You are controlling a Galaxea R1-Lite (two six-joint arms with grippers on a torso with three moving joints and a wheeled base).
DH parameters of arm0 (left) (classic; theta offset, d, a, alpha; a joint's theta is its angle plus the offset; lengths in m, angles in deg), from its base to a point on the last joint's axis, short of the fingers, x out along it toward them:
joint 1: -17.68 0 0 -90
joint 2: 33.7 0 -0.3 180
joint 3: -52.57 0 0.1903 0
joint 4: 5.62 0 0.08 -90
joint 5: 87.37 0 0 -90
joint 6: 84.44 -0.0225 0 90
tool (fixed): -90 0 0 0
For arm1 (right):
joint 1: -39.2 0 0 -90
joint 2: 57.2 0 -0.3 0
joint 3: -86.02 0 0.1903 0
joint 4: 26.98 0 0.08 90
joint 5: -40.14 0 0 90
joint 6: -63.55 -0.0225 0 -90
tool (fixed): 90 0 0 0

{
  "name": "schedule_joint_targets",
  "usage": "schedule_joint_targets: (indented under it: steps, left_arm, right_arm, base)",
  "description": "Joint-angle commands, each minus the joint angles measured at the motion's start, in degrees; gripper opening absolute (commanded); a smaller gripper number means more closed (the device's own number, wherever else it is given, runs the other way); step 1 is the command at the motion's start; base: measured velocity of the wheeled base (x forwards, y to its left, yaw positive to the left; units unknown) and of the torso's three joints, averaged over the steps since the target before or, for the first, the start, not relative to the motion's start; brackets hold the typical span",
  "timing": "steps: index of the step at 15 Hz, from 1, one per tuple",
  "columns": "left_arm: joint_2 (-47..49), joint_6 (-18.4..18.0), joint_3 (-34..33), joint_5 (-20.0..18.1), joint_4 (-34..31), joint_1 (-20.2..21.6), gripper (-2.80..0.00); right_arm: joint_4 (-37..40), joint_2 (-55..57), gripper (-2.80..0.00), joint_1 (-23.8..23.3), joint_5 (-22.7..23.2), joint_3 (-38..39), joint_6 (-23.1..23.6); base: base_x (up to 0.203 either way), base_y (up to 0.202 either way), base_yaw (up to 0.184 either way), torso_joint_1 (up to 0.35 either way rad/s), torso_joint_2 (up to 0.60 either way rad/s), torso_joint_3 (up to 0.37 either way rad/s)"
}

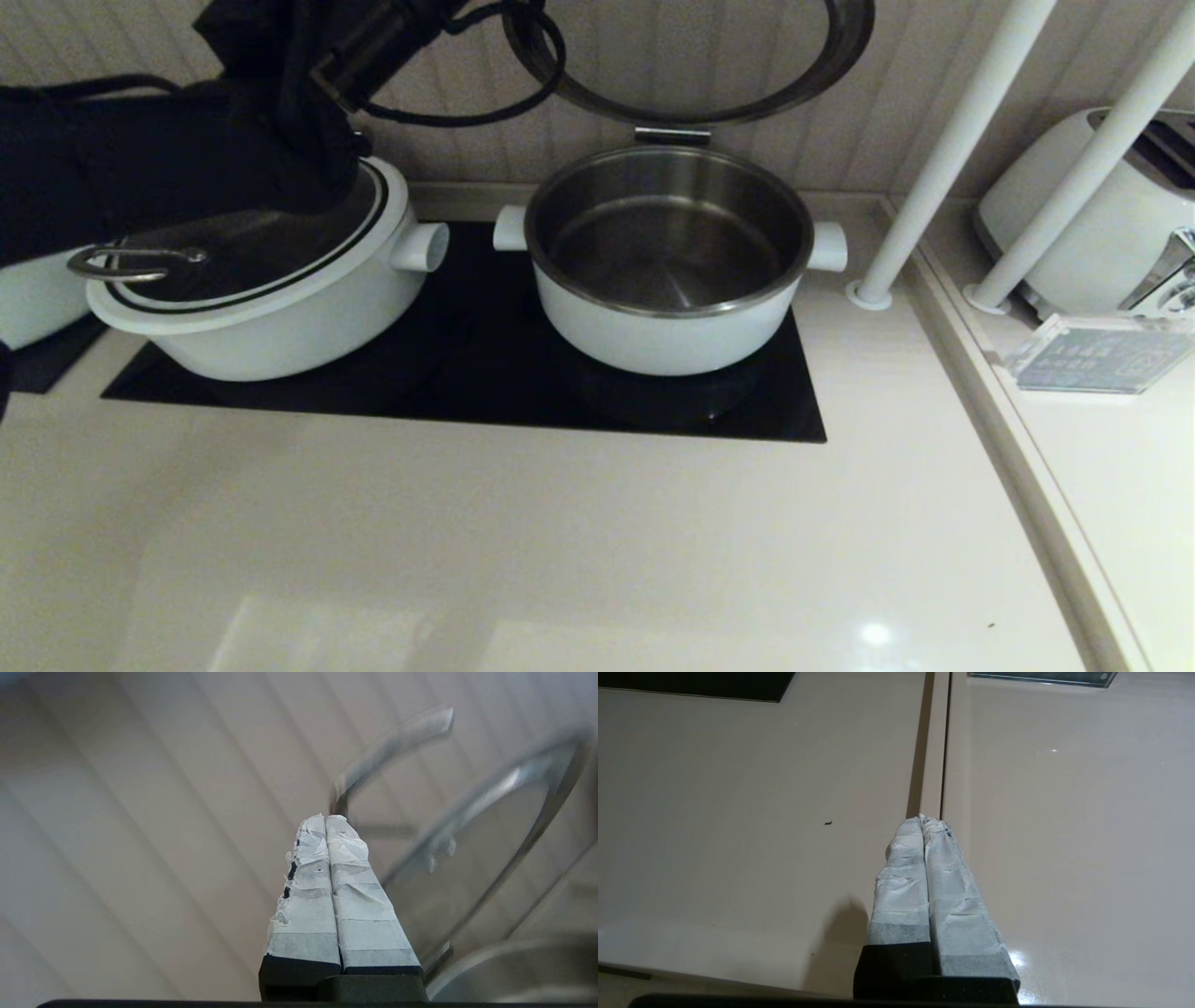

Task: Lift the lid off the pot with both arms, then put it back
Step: Close the pot lid

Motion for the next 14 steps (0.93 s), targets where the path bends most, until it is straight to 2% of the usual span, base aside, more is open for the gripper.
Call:
schedule_joint_targets:
  steps: [1, 4, 9, 14]
  left_arm:
    - [5.8, -0.4, 0.1, -0.1, 0.6, 0.3, -2.80]
    - [7.9, -0.6, 0.1, -0.2, 0.8, 0.4, -2.80]
    - [6.3, -0.5, 0.0, -0.2, 0.3, 0.4, -2.80]
    - [3.1, -0.8, 0.0, -0.1, -4.4, 0.3, -2.80]
  right_arm:
    - [0.0, 0.0, -2.80, -0.3, 0.0, 0.0, 0.0]
    - [0.0, 0.0, -2.80, -0.4, 0.0, 0.0, -0.1]
    - [0.0, 0.0, -2.80, -0.4, 0.0, 0.0, 0.0]
    - [0.0, 0.0, -2.80, -0.4, 0.0, 0.0, 0.0]
  base:
    - [0.000, 0.000, 0.000, 0.000, 0.00, 0.000]
    - [0.000, 0.000, 0.000, 0.000, 0.00, 0.000]
    - [0.000, 0.000, 0.000, 0.000, 0.00, 0.000]
    - [0.000, 0.000, 0.000, 0.000, 0.00, 0.000]
